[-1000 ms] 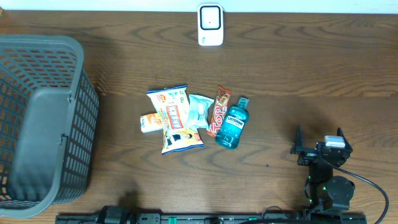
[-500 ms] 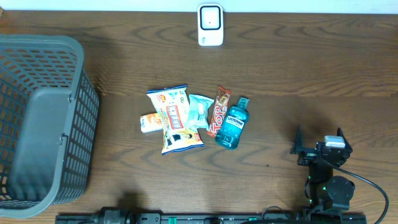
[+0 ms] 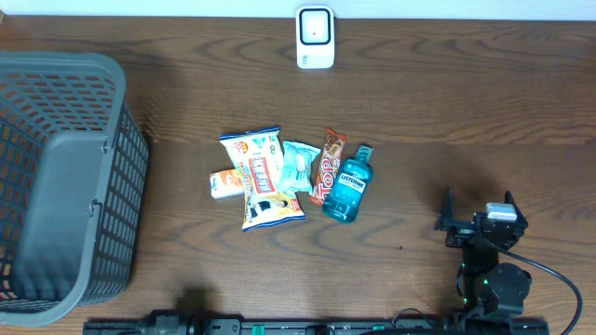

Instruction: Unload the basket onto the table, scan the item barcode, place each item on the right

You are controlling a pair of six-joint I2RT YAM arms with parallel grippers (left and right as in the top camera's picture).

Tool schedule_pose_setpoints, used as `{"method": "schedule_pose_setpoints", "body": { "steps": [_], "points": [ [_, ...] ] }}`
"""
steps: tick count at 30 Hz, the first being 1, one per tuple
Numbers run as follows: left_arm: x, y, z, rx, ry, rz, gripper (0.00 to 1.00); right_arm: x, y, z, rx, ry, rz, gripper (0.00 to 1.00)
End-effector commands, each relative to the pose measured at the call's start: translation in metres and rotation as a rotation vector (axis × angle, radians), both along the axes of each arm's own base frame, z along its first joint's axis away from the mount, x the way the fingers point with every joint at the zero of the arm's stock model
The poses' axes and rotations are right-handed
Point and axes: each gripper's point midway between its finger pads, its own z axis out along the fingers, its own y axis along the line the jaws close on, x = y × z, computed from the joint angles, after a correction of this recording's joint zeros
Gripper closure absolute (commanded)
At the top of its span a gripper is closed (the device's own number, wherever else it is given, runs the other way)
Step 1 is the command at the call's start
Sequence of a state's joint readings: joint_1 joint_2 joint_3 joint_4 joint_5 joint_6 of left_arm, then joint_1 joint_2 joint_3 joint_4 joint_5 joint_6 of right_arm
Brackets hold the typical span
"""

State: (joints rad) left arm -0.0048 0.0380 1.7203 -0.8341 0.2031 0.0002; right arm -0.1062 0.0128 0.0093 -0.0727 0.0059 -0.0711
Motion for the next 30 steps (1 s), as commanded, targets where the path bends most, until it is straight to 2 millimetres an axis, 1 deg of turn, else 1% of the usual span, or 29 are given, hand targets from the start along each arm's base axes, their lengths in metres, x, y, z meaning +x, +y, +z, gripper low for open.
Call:
{"method": "schedule_pose_setpoints", "body": {
  "steps": [1,4,6,8,11,13,16,18,19,21,24,26,30],
  "points": [
    [0.023,0.01,0.002,-0.046,0.021,0.045,0.02,0.0,0.0,-0.001,-0.012,0.002,0.002,0.01],
    [0.038,0.01,0.005,-0.046,0.027,0.045,0.02,0.0,0.0,-0.001,-0.012,0.002,0.002,0.01],
    [0.049,0.01,0.003,-0.045,0.045,0.045,0.02,0.0,0.0,-0.001,-0.012,0.002,0.002,0.01],
    [0.065,0.01,0.0,-0.044,0.074,0.046,0.02,0.0,0.0,-0.001,-0.012,0.002,0.002,0.01],
    [0.079,0.011,0.0,-0.047,0.081,0.049,0.02,0.0,0.0,-0.001,-0.012,0.002,0.002,0.01],
    [0.096,0.011,-0.004,-0.046,0.107,0.05,0.02,0.0,0.0,-0.001,-0.012,0.002,0.002,0.01],
    [0.117,0.01,-0.002,-0.047,0.093,0.058,0.02,0.0,0.0,-0.001,-0.012,0.002,0.002,0.01],
    [0.133,0.01,-0.004,-0.045,0.095,0.061,0.02,0.0,0.0,-0.001,-0.012,0.002,0.002,0.01],
    [0.146,0.006,-0.009,-0.042,0.117,0.041,0.02,0.0,0.0,-0.001,-0.012,0.002,0.002,0.01],
    [0.163,0.001,-0.02,-0.049,0.164,-0.008,0.02,0.0,0.0,-0.001,-0.012,0.003,0.002,0.01],
    [0.192,0.001,-0.041,-0.076,0.243,-0.029,0.02,0.0,0.0,-0.001,-0.012,0.002,0.002,0.01],
    [0.207,0.001,-0.052,-0.095,0.277,-0.042,0.03,0.0,0.0,-0.001,-0.012,0.002,0.002,0.01],
    [0.241,0.0,-0.083,-0.098,0.365,-0.046,0.02,0.0,0.0,-0.001,-0.012,0.003,0.002,0.01]
  ]
}}
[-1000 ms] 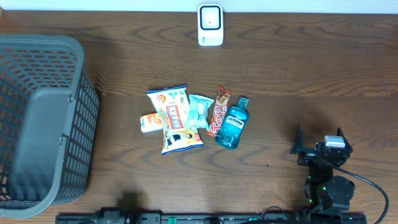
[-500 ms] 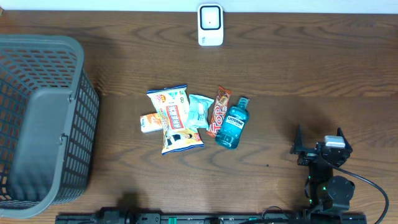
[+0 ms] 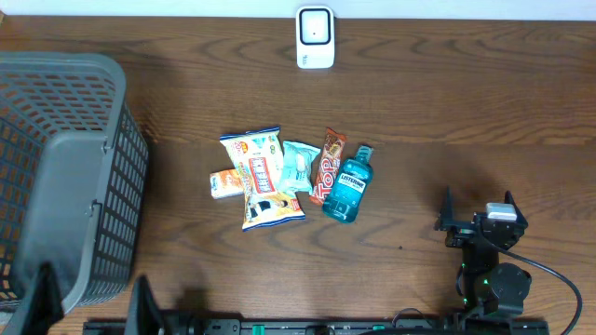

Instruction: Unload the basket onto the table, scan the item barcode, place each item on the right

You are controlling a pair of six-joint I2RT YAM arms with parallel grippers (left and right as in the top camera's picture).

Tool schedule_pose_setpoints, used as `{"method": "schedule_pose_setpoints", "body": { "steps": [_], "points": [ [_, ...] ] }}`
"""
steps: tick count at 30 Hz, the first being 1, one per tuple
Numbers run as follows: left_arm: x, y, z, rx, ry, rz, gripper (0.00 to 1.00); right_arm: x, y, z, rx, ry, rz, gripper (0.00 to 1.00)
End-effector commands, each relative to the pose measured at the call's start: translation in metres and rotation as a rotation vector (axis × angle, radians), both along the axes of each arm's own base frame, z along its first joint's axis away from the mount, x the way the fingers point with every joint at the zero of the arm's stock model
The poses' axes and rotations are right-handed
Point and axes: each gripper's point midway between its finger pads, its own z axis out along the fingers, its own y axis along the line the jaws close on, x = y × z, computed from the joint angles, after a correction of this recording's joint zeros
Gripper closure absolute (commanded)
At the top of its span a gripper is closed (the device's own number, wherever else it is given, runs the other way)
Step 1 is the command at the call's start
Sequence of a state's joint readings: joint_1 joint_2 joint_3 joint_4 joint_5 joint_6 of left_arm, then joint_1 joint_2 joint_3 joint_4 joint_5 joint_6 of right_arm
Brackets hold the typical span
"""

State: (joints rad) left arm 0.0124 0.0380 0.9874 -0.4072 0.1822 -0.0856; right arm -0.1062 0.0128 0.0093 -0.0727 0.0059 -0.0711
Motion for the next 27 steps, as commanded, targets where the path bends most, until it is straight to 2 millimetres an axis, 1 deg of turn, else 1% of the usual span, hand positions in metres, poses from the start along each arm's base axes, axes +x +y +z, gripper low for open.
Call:
{"method": "schedule_pose_setpoints", "body": {
  "steps": [1,3,5,6,12,16,20,22,24,26,27],
  "points": [
    [0.023,-0.008,-0.026,-0.004,0.063,-0.052,0.02,0.0,0.0,-0.001,-0.012,0.002,0.002,0.01],
    [0.034,-0.027,-0.043,0.053,0.103,-0.154,0.02,0.0,0.0,-0.001,-0.012,0.002,0.002,0.01],
    [0.038,-0.043,-0.054,0.089,0.126,-0.247,0.02,0.0,0.0,-0.001,-0.012,0.002,0.002,0.01],
    [0.039,-0.046,-0.058,0.095,0.133,-0.264,0.02,0.0,0.0,-0.001,-0.012,0.003,0.002,0.01],
    [0.035,-0.047,-0.07,0.107,0.184,-0.265,0.02,0.0,0.0,-0.001,-0.012,0.002,0.002,0.01],
    [0.043,-0.045,-0.099,0.087,0.306,-0.263,0.02,0.0,0.0,-0.001,-0.012,0.002,0.002,0.01],
    [0.055,-0.043,-0.114,0.101,0.339,-0.25,0.02,0.0,0.0,-0.001,-0.012,0.002,0.002,0.01],
    [0.062,-0.04,-0.126,0.09,0.379,-0.232,0.02,0.0,0.0,-0.001,-0.012,0.002,0.002,0.01],
    [0.064,-0.04,-0.142,0.082,0.442,-0.233,0.02,0.0,0.0,-0.001,-0.012,0.002,0.002,0.01],
    [0.063,-0.04,-0.165,0.071,0.542,-0.238,0.02,0.0,0.0,-0.001,-0.012,0.002,0.002,0.01],
    [0.062,-0.04,-0.172,0.068,0.569,-0.239,0.02,0.0,0.0,-0.001,-0.012,0.002,0.002,0.01]
  ]
}}
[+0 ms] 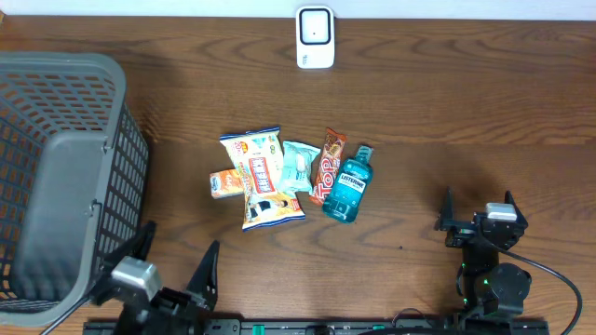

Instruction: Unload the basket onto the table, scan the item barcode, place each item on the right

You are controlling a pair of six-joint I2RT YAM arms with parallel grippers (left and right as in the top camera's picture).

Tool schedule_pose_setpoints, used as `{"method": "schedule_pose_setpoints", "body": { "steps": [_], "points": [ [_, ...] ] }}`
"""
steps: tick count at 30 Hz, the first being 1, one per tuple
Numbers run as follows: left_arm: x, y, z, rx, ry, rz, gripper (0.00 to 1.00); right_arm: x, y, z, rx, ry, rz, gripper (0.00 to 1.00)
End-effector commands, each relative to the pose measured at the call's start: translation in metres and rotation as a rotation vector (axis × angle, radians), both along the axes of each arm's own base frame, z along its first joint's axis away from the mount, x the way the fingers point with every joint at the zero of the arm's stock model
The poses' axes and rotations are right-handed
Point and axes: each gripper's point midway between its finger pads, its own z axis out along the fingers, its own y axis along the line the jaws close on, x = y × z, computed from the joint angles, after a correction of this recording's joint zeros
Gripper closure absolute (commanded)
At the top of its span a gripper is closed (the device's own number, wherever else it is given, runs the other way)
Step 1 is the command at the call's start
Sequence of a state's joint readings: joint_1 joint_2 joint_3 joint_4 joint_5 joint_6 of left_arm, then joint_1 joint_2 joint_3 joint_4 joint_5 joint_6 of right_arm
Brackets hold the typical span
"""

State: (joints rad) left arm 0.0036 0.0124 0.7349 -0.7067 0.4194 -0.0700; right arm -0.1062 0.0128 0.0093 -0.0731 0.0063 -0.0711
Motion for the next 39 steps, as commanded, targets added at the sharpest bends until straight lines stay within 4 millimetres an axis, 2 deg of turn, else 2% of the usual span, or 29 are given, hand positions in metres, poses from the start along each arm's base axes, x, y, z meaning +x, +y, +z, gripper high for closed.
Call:
{"method": "schedule_pose_setpoints", "body": {
  "steps": [1,11,17,29,31,36,39],
  "points": [
    [-0.003,0.0,-0.019,0.016,0.067,-0.001,0.02,0.0,0.0,-0.001,-0.012,0.002,0.002,0.01],
    [-0.02,0.0,-0.078,0.016,0.33,-0.003,0.02,0.0,0.0,-0.001,-0.012,0.002,0.002,0.01],
    [-0.033,0.0,-0.104,0.016,0.456,-0.004,0.02,0.0,0.0,-0.001,-0.012,0.002,0.002,0.01],
    [-0.049,0.0,-0.127,0.016,0.575,-0.005,0.02,0.0,0.0,-0.001,-0.012,0.002,0.002,0.01],
    [-0.05,0.0,-0.129,0.016,0.581,-0.005,0.02,0.0,0.0,0.007,-0.015,-0.032,0.002,0.01],
    [-0.05,0.0,-0.129,0.016,0.582,-0.005,0.02,0.002,0.024,0.013,0.106,-0.061,0.138,0.01],
    [-0.05,0.0,-0.129,0.016,0.581,-0.005,0.02,-0.002,0.055,0.027,0.222,-0.103,0.319,0.01]
  ]
}}
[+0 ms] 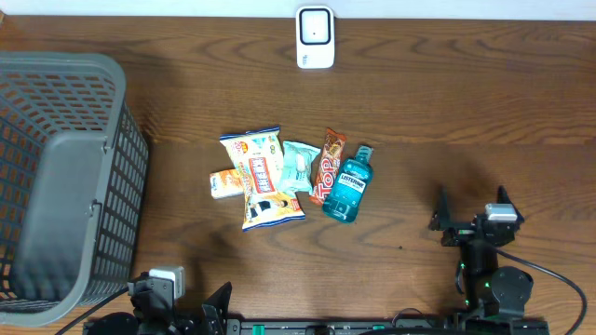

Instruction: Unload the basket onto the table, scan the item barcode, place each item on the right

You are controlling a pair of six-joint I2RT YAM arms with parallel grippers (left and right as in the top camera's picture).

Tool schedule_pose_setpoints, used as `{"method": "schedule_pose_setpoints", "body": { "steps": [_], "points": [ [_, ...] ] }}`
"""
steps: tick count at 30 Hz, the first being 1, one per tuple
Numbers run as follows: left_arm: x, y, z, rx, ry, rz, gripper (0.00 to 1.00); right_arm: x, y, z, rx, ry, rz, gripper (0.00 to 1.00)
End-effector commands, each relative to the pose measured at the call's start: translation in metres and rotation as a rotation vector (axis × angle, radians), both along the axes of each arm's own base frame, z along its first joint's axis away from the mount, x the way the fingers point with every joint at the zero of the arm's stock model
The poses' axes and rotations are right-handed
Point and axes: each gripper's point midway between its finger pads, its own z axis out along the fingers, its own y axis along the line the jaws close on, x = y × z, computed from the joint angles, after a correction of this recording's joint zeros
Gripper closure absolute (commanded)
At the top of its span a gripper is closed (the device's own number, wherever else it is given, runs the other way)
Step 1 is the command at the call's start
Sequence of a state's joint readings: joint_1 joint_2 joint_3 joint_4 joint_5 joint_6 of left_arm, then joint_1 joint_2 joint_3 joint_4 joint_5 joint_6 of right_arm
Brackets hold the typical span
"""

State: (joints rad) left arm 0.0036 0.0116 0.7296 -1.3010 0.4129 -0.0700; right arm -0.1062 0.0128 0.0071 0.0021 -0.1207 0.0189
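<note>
A white barcode scanner stands at the table's far edge. In the middle lies a cluster of items: a yellow snack bag, a small orange packet, a pale blue packet, a brown TOP bar and a blue Listerine bottle. My right gripper hovers open at the right, well clear of the bottle, holding nothing. At the front edge, near the bottom left, my left gripper shows only partly, its fingers spread and nothing held.
A large grey mesh basket fills the left side of the brown wooden table. The arms' base rail runs along the front edge.
My left gripper has dropped back from beside the basket's near corner to the front edge, a little further right. The right gripper has shifted slightly. No item has moved.
At first only the right gripper showed, open at the right. Then my left fingers appeared at the bottom-left edge by the basket, and later stood open near the basket's front corner. Now the left gripper sits lower at the front edge. The items stayed put.
</note>
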Motion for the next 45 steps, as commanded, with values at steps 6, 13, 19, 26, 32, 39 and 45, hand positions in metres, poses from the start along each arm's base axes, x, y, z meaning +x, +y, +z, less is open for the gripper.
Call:
{"method": "schedule_pose_setpoints", "body": {
  "steps": [6,13,19,26,32,39,45],
  "points": [
    [-0.001,-0.001,0.002,0.011,-0.017,-0.015,0.02,-0.018,0.067,0.035,0.123,-0.098,0.411,0.01],
    [-0.001,-0.001,0.002,0.012,-0.017,-0.015,0.02,-0.022,0.065,0.063,0.124,-0.034,0.387,0.01],
    [-0.001,-0.001,0.002,0.012,-0.017,-0.015,0.02,-0.003,0.062,0.085,0.134,0.213,0.369,0.01],
    [-0.001,-0.001,0.002,0.012,-0.017,-0.015,0.02,0.019,0.068,0.137,0.242,0.513,0.406,0.01],
    [-0.001,-0.001,0.002,0.012,-0.017,-0.015,0.02,0.022,0.099,0.158,0.369,0.588,0.615,0.01],
    [-0.001,-0.001,0.002,0.011,-0.017,-0.015,0.02,0.057,0.092,0.11,0.384,0.75,0.475,0.09],
    [-0.001,-0.001,0.002,0.012,-0.017,-0.015,0.02,0.075,0.096,0.02,0.283,1.042,0.164,0.09]
  ]
}}
